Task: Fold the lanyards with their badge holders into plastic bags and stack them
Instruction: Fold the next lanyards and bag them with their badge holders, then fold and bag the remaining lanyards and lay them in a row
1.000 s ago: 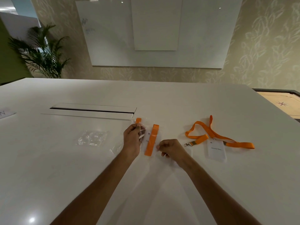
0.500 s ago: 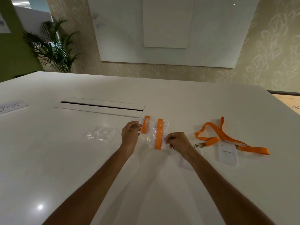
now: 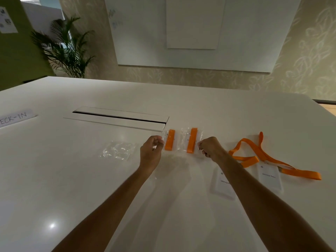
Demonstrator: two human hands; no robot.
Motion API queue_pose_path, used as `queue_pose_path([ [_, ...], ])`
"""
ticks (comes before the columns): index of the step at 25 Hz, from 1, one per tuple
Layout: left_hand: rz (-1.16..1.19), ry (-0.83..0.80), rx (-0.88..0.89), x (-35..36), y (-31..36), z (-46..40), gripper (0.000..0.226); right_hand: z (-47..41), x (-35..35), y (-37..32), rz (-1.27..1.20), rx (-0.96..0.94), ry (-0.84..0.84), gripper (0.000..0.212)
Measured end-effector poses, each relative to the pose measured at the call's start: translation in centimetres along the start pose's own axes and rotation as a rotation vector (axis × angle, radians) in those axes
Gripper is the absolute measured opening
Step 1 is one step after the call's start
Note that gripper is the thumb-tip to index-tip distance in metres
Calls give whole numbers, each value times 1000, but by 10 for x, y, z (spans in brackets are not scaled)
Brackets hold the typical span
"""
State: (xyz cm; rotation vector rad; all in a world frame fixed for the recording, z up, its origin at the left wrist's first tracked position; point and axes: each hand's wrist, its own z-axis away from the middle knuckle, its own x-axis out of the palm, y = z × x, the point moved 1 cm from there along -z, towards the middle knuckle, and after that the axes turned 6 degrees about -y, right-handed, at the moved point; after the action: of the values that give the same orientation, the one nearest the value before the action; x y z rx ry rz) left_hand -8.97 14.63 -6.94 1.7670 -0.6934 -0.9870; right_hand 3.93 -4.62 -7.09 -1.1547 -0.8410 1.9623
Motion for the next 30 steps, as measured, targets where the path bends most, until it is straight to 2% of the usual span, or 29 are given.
queue_pose_path([
  [2,-17,-10,11,3,-1,-2,12,-8,2,1,-13,64,34,20],
  [6,-4,-18,20,10,-4,-6,10,-14,2,7,-97,75,81,7],
  [12,15,-73,28,32,1,-1,6,-6,-18,13,-35,67,93,20],
  [16,16,-133,80,51,11,9,9,8,-41,16,31,73,117,19],
  [22,-98,-349,150,78,31,35,11,48,-69,41,47,-139,34,12],
  [25,-169,-526,161,91,37,52,26,58,-75,57,157,-174,19,14],
  [30,-438,-815,200,101,37,67,71,66,-79,71,326,-239,50,15],
])
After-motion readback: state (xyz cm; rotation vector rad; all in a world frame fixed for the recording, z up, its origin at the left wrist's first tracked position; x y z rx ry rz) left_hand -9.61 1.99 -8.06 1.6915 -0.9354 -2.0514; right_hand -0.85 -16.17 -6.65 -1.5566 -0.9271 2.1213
